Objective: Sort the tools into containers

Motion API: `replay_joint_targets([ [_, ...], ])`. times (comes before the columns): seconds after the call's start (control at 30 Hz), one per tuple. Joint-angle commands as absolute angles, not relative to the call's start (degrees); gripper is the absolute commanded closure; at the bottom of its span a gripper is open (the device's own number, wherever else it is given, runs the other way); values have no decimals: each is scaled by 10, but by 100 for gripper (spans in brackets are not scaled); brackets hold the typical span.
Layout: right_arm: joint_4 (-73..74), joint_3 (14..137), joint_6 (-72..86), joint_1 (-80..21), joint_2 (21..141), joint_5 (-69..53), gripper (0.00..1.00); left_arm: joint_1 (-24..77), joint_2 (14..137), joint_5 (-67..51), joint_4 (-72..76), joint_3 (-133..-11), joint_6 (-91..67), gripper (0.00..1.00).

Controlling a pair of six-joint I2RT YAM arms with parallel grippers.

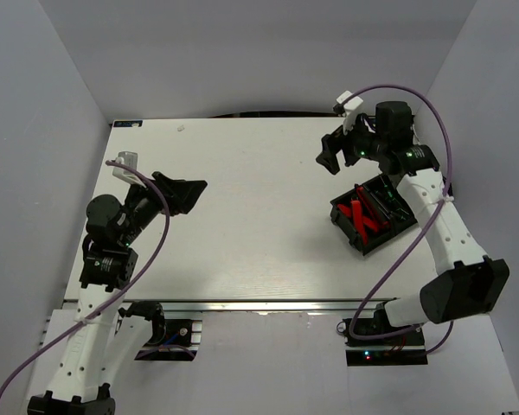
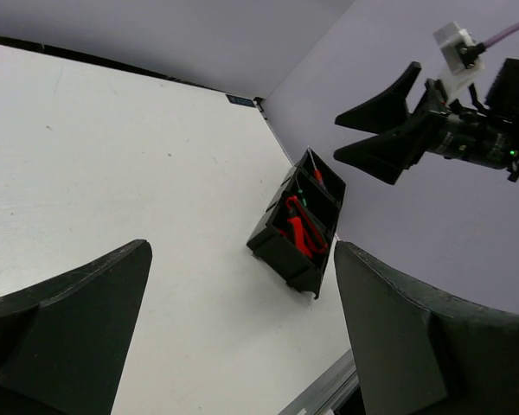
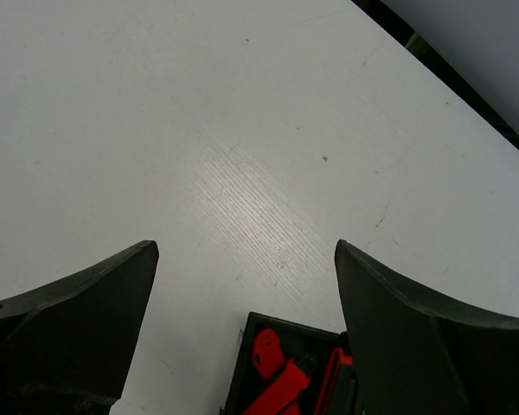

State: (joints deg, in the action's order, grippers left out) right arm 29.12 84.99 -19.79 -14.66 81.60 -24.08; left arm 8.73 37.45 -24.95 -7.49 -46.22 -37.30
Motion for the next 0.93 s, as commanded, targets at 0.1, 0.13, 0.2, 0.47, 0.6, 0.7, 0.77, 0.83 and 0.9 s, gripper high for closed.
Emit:
replay_joint_targets([
  [0.1, 253, 803, -181, -147, 752, -207, 10, 84, 378, -251, -81, -451, -375, 2],
  [0.13, 251, 799, -180, -147, 747, -202, 11, 85, 379, -253, -80, -451, -378, 2],
  [0.2, 250, 788, -170, -147, 736, -199, 11, 85, 380, -255, -77, -450, -381, 2],
  [0.47, 243, 763, -148, -147, 704, -214, 10, 85, 381, -267, -69, -444, -393, 2],
  [0.6, 240, 754, -147, -147, 699, -216, 11, 85, 376, -266, -70, -441, -393, 2],
  [0.7, 243, 751, -155, -147, 695, -226, 11, 85, 375, -265, -71, -441, -395, 2],
  [0.77, 242, 748, -156, -147, 693, -231, 10, 84, 375, -265, -70, -440, -396, 2],
  [0.83, 241, 742, -159, -147, 693, -234, 10, 85, 376, -265, -70, -438, -396, 2],
  [0.9, 242, 740, -163, -147, 692, -243, 11, 84, 377, -265, -69, -439, -398, 2],
])
